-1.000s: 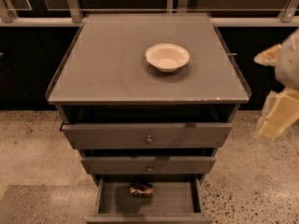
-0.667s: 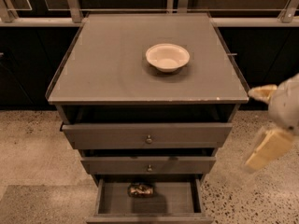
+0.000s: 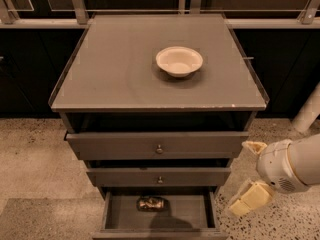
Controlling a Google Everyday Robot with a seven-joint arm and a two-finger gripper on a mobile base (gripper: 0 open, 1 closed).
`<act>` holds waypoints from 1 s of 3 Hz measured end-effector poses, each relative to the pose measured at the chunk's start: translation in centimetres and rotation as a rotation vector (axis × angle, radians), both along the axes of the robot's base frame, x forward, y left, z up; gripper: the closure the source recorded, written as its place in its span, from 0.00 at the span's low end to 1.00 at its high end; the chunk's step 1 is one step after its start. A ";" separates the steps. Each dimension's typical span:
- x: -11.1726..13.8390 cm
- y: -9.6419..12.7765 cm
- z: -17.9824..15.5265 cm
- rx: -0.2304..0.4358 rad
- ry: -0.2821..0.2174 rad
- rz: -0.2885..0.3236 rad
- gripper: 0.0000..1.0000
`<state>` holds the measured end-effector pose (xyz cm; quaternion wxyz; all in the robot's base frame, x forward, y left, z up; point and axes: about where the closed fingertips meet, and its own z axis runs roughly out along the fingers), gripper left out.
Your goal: Pick orange can from bottom drawer and place on counter
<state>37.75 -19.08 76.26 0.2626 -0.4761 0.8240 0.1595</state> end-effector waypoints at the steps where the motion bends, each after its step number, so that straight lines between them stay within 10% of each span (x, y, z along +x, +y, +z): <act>1: -0.2 0.0 0.3 0.001 -0.008 -0.002 0.00; 3: -1.1 0.2 -13.3 0.180 0.149 -0.117 0.00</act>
Offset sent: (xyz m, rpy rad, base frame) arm -0.0199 -0.0216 -0.1587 0.2478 0.1923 -0.2053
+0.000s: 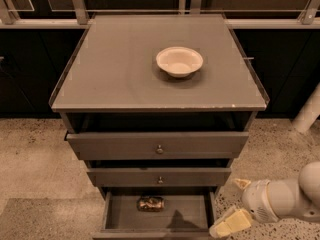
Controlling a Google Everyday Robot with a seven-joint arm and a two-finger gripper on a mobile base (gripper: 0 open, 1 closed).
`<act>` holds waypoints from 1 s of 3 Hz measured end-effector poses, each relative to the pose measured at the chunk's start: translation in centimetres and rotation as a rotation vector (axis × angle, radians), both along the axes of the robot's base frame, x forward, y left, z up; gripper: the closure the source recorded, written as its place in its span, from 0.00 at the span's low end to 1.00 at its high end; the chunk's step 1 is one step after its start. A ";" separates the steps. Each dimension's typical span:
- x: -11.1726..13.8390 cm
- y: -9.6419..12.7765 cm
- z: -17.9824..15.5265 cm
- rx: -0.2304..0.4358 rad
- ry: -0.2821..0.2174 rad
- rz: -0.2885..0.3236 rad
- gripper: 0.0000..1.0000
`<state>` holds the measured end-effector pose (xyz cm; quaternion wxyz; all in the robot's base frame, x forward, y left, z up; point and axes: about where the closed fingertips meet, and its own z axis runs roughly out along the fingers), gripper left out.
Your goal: Pick orange can from bottom drawer and place on counter
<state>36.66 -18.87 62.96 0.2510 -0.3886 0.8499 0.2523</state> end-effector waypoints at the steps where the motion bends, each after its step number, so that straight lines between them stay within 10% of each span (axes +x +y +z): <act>1: 0.9 1.1 -6.3 0.034 0.065 -0.017 0.00; 3: 1.0 1.4 -9.7 0.084 0.114 -0.033 0.00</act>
Offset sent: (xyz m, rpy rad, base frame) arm 0.0082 0.0101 -0.0569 0.0306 0.0583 -0.0160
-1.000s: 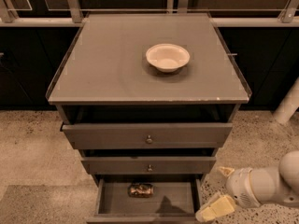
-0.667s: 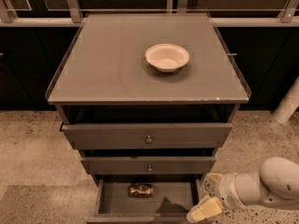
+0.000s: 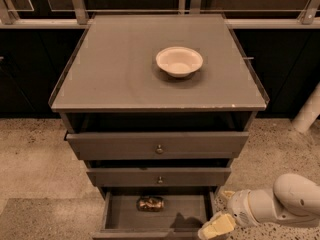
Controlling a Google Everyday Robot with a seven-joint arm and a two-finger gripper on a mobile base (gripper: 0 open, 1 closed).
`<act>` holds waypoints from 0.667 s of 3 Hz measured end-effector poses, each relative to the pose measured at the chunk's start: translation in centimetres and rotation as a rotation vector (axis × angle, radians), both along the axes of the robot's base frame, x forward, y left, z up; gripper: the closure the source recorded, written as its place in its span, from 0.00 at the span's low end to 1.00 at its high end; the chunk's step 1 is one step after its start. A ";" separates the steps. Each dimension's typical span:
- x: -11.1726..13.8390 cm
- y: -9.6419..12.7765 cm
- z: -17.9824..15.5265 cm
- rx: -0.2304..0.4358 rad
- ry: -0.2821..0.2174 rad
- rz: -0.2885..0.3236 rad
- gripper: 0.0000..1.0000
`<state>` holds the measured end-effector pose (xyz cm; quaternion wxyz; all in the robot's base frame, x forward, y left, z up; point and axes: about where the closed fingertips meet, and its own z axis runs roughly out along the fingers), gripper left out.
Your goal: Pick orange can from bottom drawer and place on counter
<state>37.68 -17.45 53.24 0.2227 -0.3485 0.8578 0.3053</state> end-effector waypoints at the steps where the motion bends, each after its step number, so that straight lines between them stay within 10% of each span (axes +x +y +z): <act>1: 0.8 1.3 -5.2 0.076 0.038 -0.012 0.00; 2: 2.0 3.5 -10.2 0.140 0.063 -0.010 0.00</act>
Offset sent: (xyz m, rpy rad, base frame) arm 0.0363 0.0594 -0.1612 0.2133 0.0874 -0.0140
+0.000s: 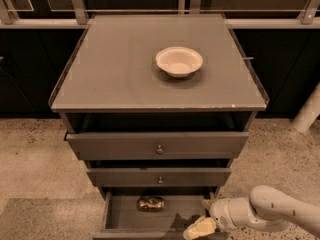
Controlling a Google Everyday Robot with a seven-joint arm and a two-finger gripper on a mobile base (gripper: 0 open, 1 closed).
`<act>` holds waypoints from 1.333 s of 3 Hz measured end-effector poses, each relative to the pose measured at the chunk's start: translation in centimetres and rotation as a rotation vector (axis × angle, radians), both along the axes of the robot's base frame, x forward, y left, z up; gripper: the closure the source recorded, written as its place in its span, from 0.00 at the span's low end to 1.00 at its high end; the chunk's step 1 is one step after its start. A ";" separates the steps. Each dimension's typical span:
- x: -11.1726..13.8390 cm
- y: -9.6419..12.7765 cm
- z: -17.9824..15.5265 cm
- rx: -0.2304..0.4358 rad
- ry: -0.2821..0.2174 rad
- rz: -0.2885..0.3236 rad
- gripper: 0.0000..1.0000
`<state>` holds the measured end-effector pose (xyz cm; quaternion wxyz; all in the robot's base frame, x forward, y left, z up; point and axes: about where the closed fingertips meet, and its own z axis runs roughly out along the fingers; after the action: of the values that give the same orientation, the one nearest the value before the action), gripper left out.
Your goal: Pick orange can from bottom drawer and place on counter
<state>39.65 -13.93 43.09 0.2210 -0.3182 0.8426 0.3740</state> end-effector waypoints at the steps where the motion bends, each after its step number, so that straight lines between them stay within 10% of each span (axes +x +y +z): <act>1: -0.5 0.5 -1.2 0.019 0.022 0.000 0.00; 2: -0.8 0.2 -1.5 -0.006 0.008 -0.048 0.00; 4: 3.2 3.6 -7.9 -0.008 -0.177 -0.054 0.00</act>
Offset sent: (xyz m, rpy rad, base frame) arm -0.0116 -0.0086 -0.0188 -0.0569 -0.0209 -0.1428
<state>42.89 -10.31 35.24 0.3031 -0.3282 0.8296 0.3349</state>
